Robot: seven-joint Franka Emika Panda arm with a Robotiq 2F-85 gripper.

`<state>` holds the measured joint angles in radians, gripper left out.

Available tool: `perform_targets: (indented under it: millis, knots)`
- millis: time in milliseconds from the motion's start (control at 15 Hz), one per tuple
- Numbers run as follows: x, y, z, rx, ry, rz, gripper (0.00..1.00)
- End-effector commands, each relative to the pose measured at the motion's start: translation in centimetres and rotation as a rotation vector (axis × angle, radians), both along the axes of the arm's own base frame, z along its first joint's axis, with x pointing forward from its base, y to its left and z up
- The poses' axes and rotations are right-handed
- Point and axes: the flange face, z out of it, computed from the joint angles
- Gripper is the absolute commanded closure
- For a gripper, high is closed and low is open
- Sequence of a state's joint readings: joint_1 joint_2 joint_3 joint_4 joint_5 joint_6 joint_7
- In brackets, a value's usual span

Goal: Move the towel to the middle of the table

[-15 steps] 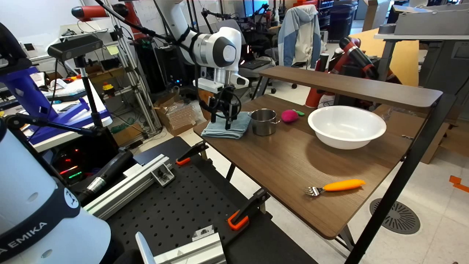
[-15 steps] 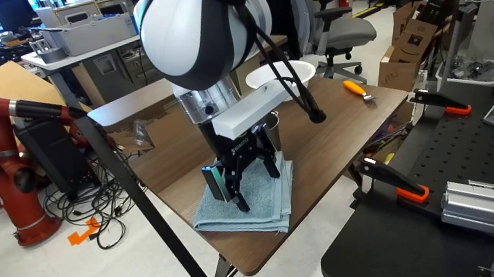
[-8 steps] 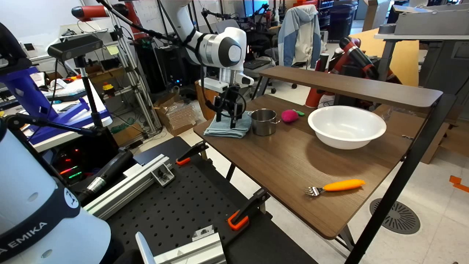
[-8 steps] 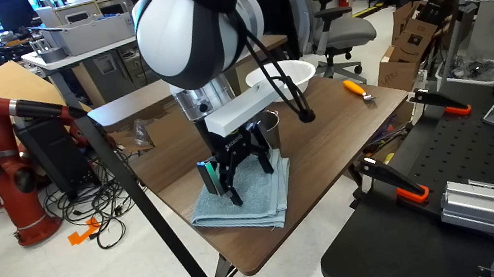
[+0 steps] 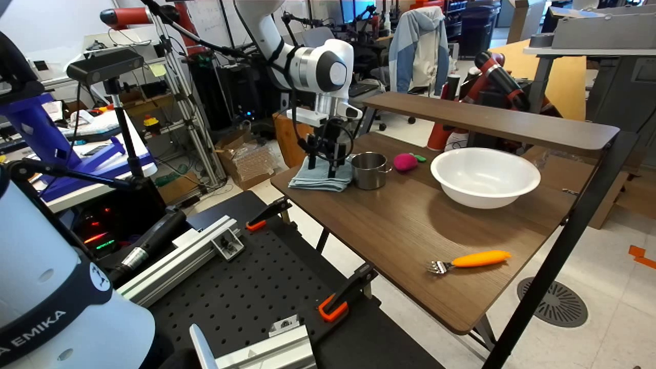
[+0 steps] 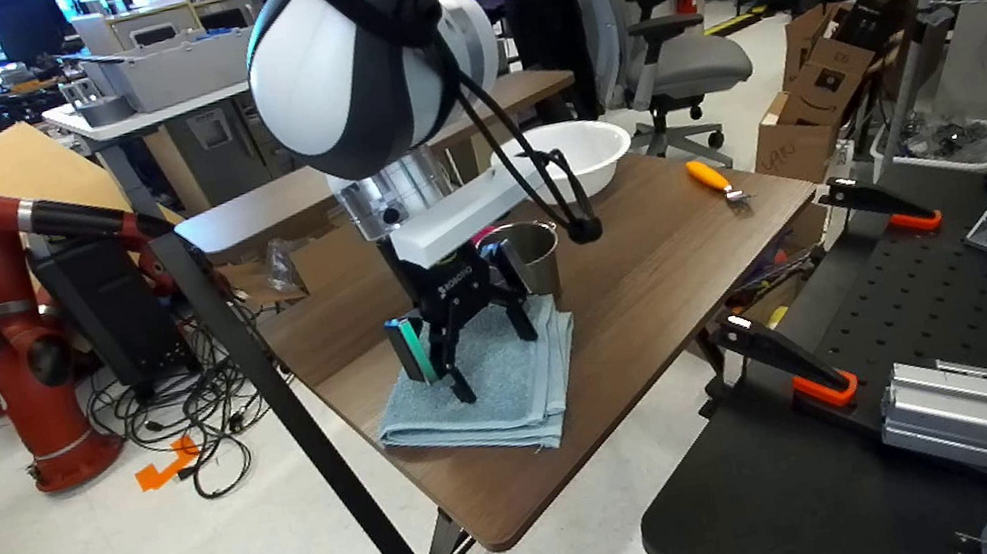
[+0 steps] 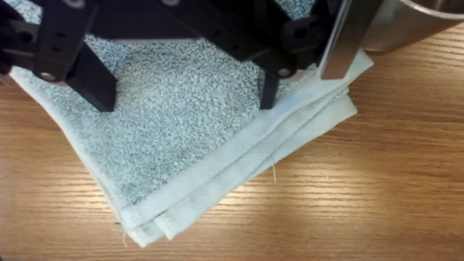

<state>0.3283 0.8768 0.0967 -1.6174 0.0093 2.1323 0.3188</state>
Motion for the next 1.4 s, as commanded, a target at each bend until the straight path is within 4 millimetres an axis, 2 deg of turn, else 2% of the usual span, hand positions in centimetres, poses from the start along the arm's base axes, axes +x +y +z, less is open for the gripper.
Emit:
perform_targets:
  millis: [0, 933, 1333]
  knots:
    - [1.6, 0.2, -0.3, -0.035, 0.021, -0.008, 0.0]
    - [6.3, -0.6, 0.1, -0.065, 0.036, -0.036, 0.0]
    - [6.9, 0.9, 0.9, -0.076, -0.008, -0.033, 0.0]
